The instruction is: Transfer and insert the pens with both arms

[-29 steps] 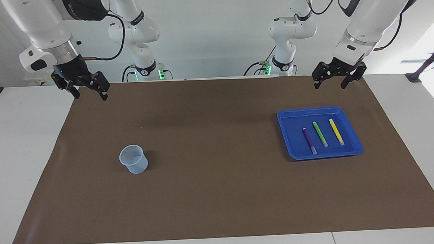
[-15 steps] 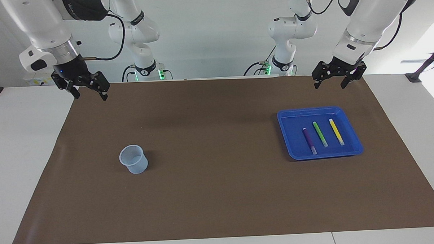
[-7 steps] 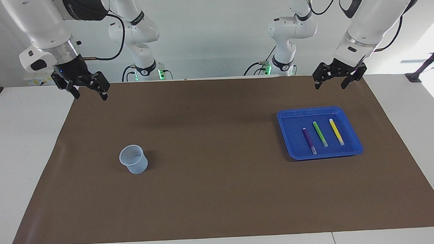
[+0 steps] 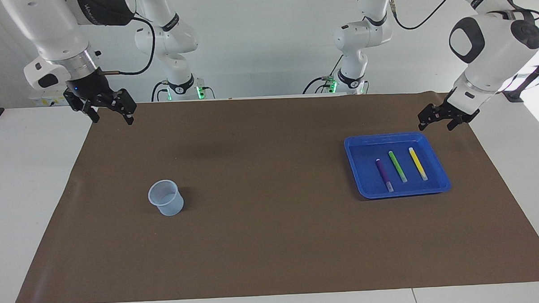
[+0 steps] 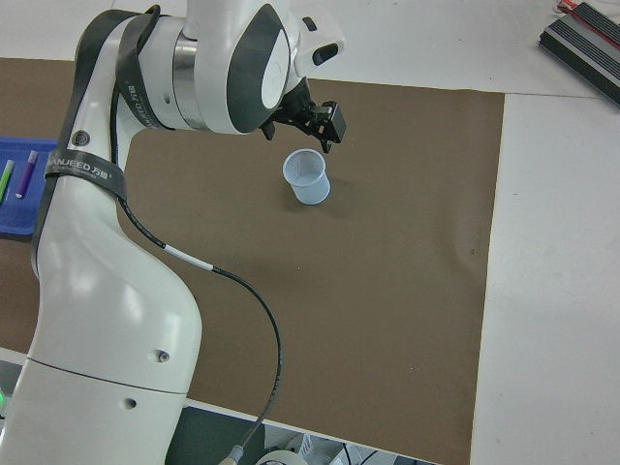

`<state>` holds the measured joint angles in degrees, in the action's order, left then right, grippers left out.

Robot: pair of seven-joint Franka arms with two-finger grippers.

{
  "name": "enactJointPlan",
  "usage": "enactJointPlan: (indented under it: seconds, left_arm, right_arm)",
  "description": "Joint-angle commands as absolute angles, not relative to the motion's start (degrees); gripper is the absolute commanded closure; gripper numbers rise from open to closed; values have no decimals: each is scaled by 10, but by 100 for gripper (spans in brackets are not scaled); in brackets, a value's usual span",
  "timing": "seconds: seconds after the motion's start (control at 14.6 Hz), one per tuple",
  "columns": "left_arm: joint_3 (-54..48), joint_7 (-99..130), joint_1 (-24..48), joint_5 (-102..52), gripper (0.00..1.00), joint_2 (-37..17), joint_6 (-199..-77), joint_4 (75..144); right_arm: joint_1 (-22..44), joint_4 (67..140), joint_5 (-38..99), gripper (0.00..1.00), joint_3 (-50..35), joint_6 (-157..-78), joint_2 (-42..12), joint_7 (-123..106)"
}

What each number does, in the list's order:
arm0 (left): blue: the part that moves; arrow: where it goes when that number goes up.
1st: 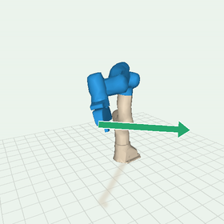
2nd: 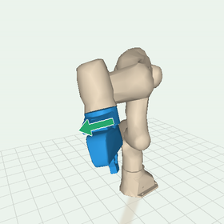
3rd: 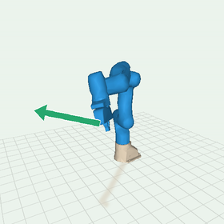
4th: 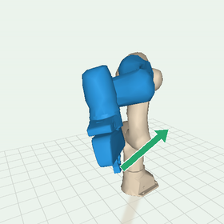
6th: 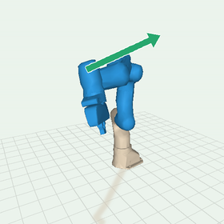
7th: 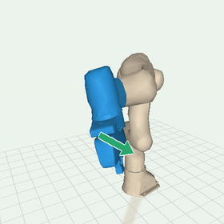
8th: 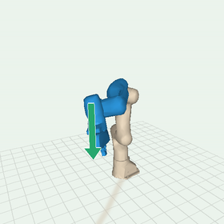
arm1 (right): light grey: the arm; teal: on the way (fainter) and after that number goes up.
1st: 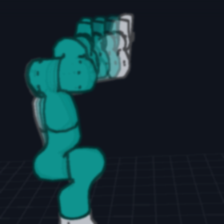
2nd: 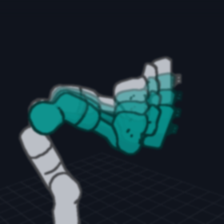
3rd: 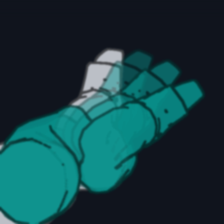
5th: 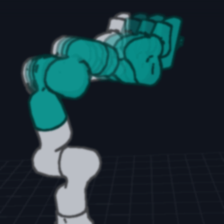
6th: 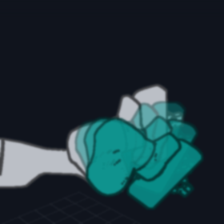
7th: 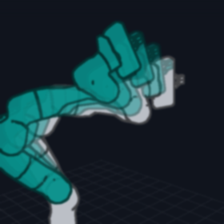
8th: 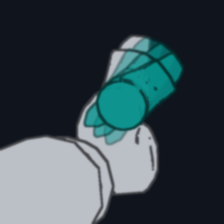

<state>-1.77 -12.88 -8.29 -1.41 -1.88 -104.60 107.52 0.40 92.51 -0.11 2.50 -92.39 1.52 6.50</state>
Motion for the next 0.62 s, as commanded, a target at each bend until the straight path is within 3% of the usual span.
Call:
enactJointPlan:
  seconds: [0.0, 0.34, 0.55]
  left_arm:
    - [-20, -174, -109, -18, 0, -71, -1110, 1096]
    - [-20, -183, -108, -18, 0, -93, -1218, 1167]
    - [-20, -183, -107, -18, 10, -113, -1230, 1168]
  right_arm:
    - [-1, 925, -2, 0, 22, -918, 16, 75]
    - [2, 925, -2, 0, 22, -918, 17, 74]
    - [2, 925, -2, 0, 22, -918, 16, 74]
